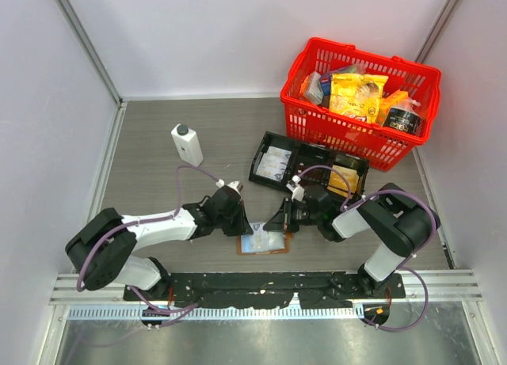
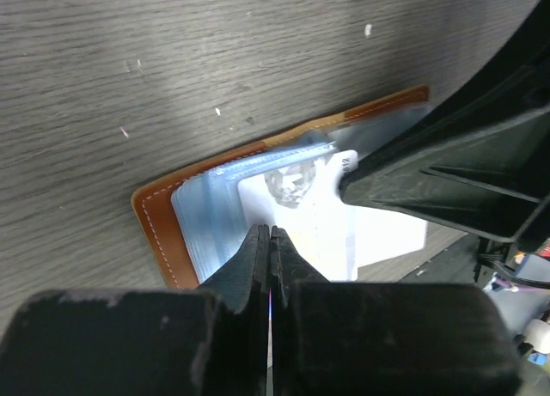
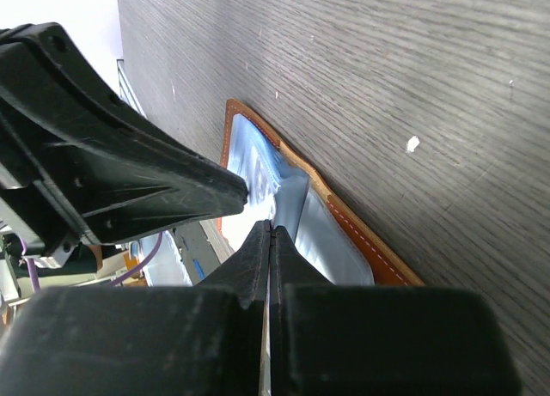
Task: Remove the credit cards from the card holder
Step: Remove the credit card from the card holder.
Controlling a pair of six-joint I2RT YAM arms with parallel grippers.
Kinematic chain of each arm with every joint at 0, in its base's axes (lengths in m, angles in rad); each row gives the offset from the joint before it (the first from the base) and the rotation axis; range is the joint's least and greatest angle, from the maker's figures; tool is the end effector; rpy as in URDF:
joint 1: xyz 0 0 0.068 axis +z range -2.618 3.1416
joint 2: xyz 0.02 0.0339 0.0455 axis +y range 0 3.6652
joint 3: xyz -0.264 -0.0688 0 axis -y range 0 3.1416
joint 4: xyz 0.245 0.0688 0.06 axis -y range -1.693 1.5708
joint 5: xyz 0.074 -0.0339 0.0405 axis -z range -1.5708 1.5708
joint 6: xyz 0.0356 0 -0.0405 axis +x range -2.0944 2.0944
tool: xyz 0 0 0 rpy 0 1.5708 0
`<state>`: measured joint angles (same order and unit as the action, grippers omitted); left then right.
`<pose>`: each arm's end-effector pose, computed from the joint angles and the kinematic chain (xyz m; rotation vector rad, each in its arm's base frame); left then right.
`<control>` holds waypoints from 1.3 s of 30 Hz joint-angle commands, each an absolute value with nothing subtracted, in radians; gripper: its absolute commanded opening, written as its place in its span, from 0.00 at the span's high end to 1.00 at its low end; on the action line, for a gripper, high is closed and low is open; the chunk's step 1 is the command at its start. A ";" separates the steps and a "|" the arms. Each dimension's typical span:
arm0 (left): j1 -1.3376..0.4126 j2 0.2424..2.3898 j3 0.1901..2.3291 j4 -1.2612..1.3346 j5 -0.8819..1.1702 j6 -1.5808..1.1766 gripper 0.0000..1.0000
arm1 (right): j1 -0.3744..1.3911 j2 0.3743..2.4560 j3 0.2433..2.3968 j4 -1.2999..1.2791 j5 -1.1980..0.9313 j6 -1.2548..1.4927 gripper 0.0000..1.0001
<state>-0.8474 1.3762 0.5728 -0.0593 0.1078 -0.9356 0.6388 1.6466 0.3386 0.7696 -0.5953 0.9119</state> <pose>0.1648 -0.1925 0.1547 -0.0640 2.6490 -0.8517 0.1891 0.1653 0.1027 -0.0864 2.4117 1.4653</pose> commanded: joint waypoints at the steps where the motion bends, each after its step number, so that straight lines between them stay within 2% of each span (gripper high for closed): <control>1: -0.842 1.420 0.604 -0.058 0.104 -0.922 1.00 | 0.635 1.641 0.336 0.805 -0.577 0.900 0.99; 12: -0.842 1.477 0.617 -0.267 0.022 -0.930 1.00 | 0.611 1.600 0.299 0.758 -0.540 0.894 0.99; 27: -0.844 1.494 0.618 -0.287 0.018 -0.933 1.00 | 0.587 1.523 0.313 0.581 -0.495 0.827 0.98; 33: -0.842 1.482 0.611 -0.255 0.035 -0.928 1.00 | 0.589 1.563 0.339 0.627 -0.552 0.831 0.79; 39: -0.844 1.477 0.606 -0.236 0.049 -0.927 1.00 | 0.604 1.634 0.356 0.687 -0.571 0.851 0.74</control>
